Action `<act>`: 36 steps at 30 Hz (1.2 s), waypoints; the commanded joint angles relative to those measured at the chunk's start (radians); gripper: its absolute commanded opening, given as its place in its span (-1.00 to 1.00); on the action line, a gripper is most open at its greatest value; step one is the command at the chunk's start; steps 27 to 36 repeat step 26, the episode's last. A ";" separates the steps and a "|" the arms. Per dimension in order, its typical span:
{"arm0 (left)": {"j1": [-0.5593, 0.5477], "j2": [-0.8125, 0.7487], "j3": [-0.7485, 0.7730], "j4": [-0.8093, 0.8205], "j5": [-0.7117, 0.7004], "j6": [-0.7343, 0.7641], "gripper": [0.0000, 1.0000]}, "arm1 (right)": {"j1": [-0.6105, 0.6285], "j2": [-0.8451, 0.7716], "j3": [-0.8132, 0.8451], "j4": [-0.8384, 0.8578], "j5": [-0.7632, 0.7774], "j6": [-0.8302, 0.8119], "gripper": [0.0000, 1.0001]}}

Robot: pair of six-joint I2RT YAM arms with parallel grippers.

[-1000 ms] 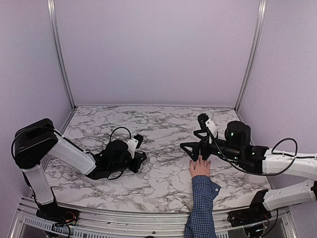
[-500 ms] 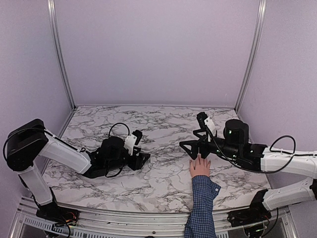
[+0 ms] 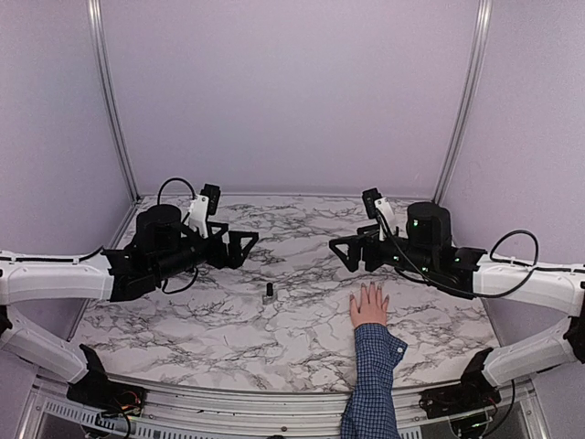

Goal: Paint the nails
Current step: Reset both arms

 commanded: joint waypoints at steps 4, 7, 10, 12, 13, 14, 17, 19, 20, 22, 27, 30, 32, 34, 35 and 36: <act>0.149 -0.165 0.026 -0.252 0.017 -0.042 0.98 | -0.029 -0.062 0.017 -0.022 0.081 0.009 0.97; 0.215 -0.211 0.014 -0.313 0.004 -0.055 0.98 | -0.080 -0.089 -0.004 -0.013 0.067 0.016 0.97; 0.281 -0.214 -0.004 -0.361 0.000 -0.080 0.98 | -0.142 -0.116 -0.037 0.009 0.051 0.037 0.97; 0.316 -0.204 -0.039 -0.352 -0.018 -0.101 0.98 | -0.189 -0.126 -0.064 0.026 0.039 0.056 0.97; 0.327 -0.202 -0.063 -0.339 -0.040 -0.111 0.98 | -0.213 -0.129 -0.081 0.040 0.028 0.065 0.97; 0.336 -0.203 -0.090 -0.323 -0.052 -0.125 0.98 | -0.233 -0.128 -0.095 0.054 0.015 0.072 0.97; 0.360 -0.205 -0.161 -0.264 -0.043 -0.163 0.98 | -0.274 -0.117 -0.137 0.085 0.004 0.081 0.97; 0.366 -0.195 -0.180 -0.258 -0.048 -0.162 0.98 | -0.293 -0.114 -0.165 0.102 0.002 0.084 0.97; 0.369 -0.190 -0.187 -0.257 -0.055 -0.161 0.98 | -0.301 -0.115 -0.176 0.111 0.001 0.088 0.97; 0.374 -0.180 -0.195 -0.251 -0.051 -0.160 0.98 | -0.316 -0.114 -0.192 0.125 -0.002 0.091 0.97; 0.380 -0.175 -0.206 -0.242 -0.066 -0.164 0.98 | -0.321 -0.109 -0.209 0.143 0.000 0.088 0.97; 0.380 -0.175 -0.206 -0.242 -0.066 -0.164 0.98 | -0.321 -0.109 -0.209 0.143 0.000 0.088 0.97; 0.380 -0.175 -0.206 -0.242 -0.066 -0.164 0.98 | -0.321 -0.109 -0.209 0.143 0.000 0.088 0.97; 0.380 -0.175 -0.206 -0.242 -0.066 -0.164 0.98 | -0.321 -0.109 -0.209 0.143 0.000 0.088 0.97; 0.380 -0.175 -0.206 -0.242 -0.066 -0.164 0.98 | -0.321 -0.109 -0.209 0.143 0.000 0.088 0.97; 0.380 -0.175 -0.206 -0.242 -0.066 -0.164 0.98 | -0.321 -0.109 -0.209 0.143 0.000 0.088 0.97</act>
